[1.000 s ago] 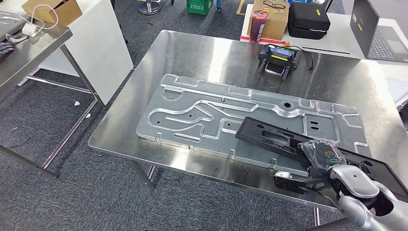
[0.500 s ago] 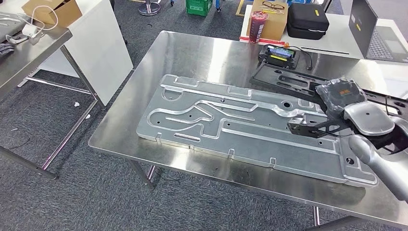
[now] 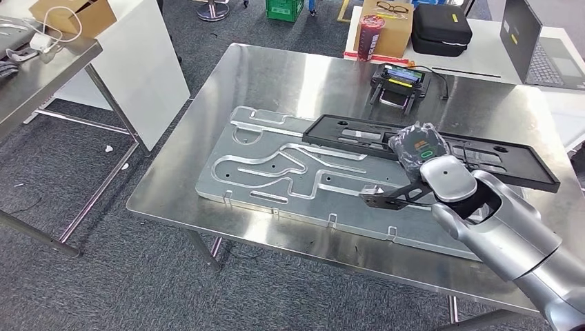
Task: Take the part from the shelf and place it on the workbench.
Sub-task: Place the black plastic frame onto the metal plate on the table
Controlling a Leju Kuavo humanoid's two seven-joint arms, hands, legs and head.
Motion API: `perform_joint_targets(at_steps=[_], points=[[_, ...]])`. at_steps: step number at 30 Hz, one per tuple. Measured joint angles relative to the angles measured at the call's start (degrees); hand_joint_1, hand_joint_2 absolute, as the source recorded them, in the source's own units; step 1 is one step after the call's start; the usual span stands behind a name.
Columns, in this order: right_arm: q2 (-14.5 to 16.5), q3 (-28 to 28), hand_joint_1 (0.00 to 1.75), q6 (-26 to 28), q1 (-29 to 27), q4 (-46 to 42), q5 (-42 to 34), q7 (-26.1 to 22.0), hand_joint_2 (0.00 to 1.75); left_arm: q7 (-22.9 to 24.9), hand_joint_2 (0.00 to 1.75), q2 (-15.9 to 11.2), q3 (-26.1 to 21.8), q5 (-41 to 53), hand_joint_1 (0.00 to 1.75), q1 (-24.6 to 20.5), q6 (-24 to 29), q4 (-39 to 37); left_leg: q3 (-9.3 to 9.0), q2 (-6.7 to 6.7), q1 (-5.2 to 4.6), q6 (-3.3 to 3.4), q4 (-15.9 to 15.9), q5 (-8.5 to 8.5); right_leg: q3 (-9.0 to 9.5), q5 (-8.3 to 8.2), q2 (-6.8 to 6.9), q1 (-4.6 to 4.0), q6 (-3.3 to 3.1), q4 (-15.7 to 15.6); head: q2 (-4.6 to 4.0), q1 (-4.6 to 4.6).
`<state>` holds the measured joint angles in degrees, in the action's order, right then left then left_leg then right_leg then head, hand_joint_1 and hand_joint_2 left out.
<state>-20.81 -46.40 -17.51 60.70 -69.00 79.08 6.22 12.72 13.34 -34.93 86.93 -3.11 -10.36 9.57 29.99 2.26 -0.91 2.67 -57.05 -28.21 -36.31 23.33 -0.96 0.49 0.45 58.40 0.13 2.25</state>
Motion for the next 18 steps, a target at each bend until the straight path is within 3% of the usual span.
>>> perform_joint_targets(at_steps=[8, 18], points=[[2.3, -1.5, 1.75, 0.0, 0.0, 1.3, 0.5, -0.2, 1.75, 0.1, 1.75, 0.0, 0.0, -0.2, 0.0, 0.0, -0.1, 0.0, 0.03, -0.03, -0.03, 0.0, 0.0, -0.01, 0.01, 0.0, -0.02, 0.04, 0.0, 0.0, 0.0, -0.01], [12.8, -3.5, 1.75, 5.1, -4.8, 10.8, 1.5, 0.5, 1.75, 1.7, 1.75, 0.6, 0.0, -2.4, 0.0, -0.2, 0.8, 0.0, -0.03, -0.08, 0.01, -0.05, 0.0, -0.05, 0.01, 0.0, -0.06, -0.05, 0.0, 0.0, 0.0, 0.01]])
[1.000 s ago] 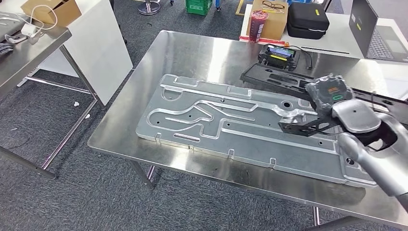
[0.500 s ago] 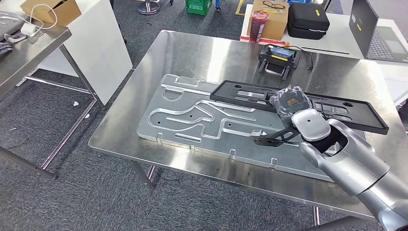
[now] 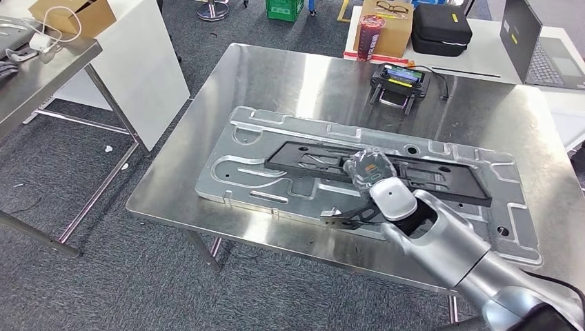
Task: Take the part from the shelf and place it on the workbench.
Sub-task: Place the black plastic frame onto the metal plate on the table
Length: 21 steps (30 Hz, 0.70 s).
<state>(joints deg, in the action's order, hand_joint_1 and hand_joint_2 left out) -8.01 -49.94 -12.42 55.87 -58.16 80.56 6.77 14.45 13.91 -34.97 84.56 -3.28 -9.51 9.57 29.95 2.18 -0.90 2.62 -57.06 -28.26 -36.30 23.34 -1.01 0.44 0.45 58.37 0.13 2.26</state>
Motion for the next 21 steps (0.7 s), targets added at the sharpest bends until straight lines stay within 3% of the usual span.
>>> perform_joint_targets(at_steps=[4, 9, 13, 15, 19, 21], points=[[3.1, -0.3, 1.75, 1.3, -1.7, 3.7, -0.1, -0.3, 1.75, 1.4, 1.75, 0.1, -0.7, -1.8, 0.0, 0.0, 0.4, 0.0, 0.0, -0.03, 0.0, 0.0, 0.0, 0.0, 0.0, 0.0, -0.02, 0.0, 0.0, 0.0, 0.0, -0.01], [4.1, -0.3, 1.75, 1.3, -2.0, 5.1, -0.7, -0.4, 1.75, 2.3, 1.75, 0.1, -1.9, -3.1, 0.0, 0.0, 0.6, 0.0, -0.08, -0.06, -0.01, -0.01, 0.0, -0.01, 0.08, 0.0, -0.02, 0.0, 0.0, 0.0, 0.0, -0.02], [4.3, -0.3, 0.0, 0.9, -2.1, 5.3, -0.8, -0.6, 0.0, 2.2, 1.75, 0.1, -2.7, -3.6, 0.0, 0.0, 0.8, 0.0, -0.15, -0.06, -0.01, -0.01, 0.0, -0.01, 0.17, 0.0, -0.02, 0.0, 0.0, -0.1, 0.0, -0.01], [4.3, -0.3, 0.0, 0.5, -2.5, 5.3, -0.9, -0.7, 0.0, 2.1, 1.75, 0.1, -2.8, -3.6, 0.0, 0.0, 0.8, 0.0, -0.16, -0.05, -0.01, -0.01, 0.0, -0.01, 0.19, 0.0, -0.01, 0.0, 0.0, -0.1, 0.0, 0.0], [4.2, -0.3, 0.0, -0.8, -3.0, 4.9, -1.0, -0.5, 0.0, 2.3, 0.0, 0.1, -3.0, -4.0, 0.0, 0.1, 0.8, 0.0, -0.18, -0.05, -0.01, -0.01, 0.0, -0.01, 0.19, 0.0, -0.02, 0.0, -0.01, -0.1, 0.0, -0.01], [4.0, -0.3, 0.0, -1.2, -3.0, 4.4, -1.1, -0.3, 0.0, 2.4, 0.0, 0.1, -3.1, -4.2, 0.0, 0.1, 0.9, 0.0, -0.2, -0.06, -0.01, -0.01, 0.0, -0.01, 0.2, 0.0, -0.02, 0.0, -0.01, -0.1, 0.0, 0.01]])
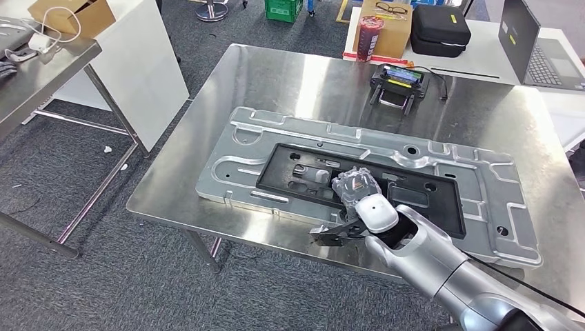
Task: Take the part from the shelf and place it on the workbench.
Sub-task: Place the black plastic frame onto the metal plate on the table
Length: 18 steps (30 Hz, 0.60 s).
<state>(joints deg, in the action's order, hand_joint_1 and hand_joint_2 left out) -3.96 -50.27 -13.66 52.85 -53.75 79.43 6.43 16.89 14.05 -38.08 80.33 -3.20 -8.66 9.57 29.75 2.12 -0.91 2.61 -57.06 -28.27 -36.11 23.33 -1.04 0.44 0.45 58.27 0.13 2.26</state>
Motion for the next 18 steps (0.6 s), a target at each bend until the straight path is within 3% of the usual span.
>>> perform_joint_targets(at_steps=[18], points=[[-4.0, 0.1, 0.0, -1.8, -0.1, -9.6, -1.1, 1.3, 0.0, -0.8, 0.0, 0.0, -0.7, -0.4, 0.0, 0.1, 0.0, 0.0, -0.02, 0.0, -0.01, 0.0, 0.0, 0.0, 0.05, 0.0, 0.01, 0.0, 0.0, 0.0, 0.0, -0.01]])
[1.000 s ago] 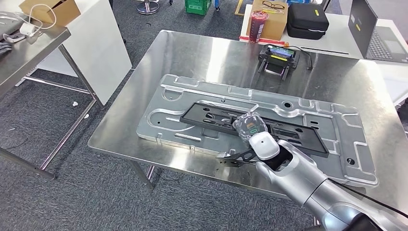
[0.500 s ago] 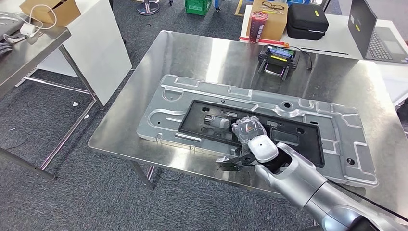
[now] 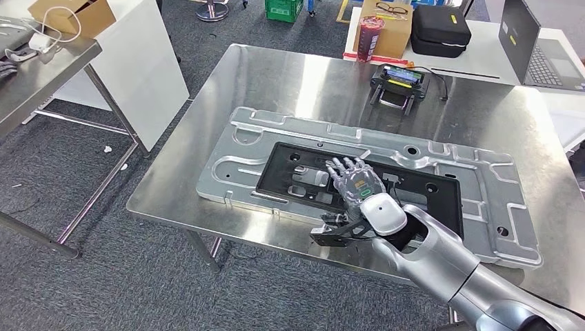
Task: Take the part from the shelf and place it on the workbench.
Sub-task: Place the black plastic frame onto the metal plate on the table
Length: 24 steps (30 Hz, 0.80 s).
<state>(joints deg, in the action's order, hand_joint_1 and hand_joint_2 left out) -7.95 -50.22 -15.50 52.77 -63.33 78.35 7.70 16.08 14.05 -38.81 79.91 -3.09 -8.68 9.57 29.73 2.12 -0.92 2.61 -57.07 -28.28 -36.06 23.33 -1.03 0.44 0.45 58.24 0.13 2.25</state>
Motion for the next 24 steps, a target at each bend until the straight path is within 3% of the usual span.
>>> perform_joint_targets(at_steps=[15, 19, 24], points=[[-1.0, 0.4, 0.0, 2.3, 1.5, -16.8, -1.3, 1.4, 0.0, 0.5, 0.0, 0.0, -0.3, -0.2, 0.0, 0.2, 0.1, 0.0, 0.03, 0.01, 0.0, 0.0, 0.0, 0.0, 0.0, 0.0, 0.01, 0.0, 0.0, 0.0, 0.0, 0.0], [0.6, 0.4, 0.0, 3.6, 1.9, -19.6, -2.0, 1.5, 0.0, 1.2, 0.0, 0.0, -0.3, -0.2, 0.0, 0.2, 0.2, 0.0, 0.06, 0.01, -0.01, 0.01, 0.0, -0.02, 0.02, 0.0, 0.01, 0.1, 0.01, 0.0, 0.0, 0.0], [5.1, -0.4, 0.0, 6.9, 3.6, -19.4, -2.1, 1.2, 0.0, 2.8, 0.0, -0.5, -0.1, 1.1, 0.0, 0.1, 0.0, 0.0, 0.08, 0.03, -0.08, 0.03, -0.1, -0.03, 0.04, -0.04, 0.03, 0.31, 0.06, -0.1, 0.0, 0.01]])
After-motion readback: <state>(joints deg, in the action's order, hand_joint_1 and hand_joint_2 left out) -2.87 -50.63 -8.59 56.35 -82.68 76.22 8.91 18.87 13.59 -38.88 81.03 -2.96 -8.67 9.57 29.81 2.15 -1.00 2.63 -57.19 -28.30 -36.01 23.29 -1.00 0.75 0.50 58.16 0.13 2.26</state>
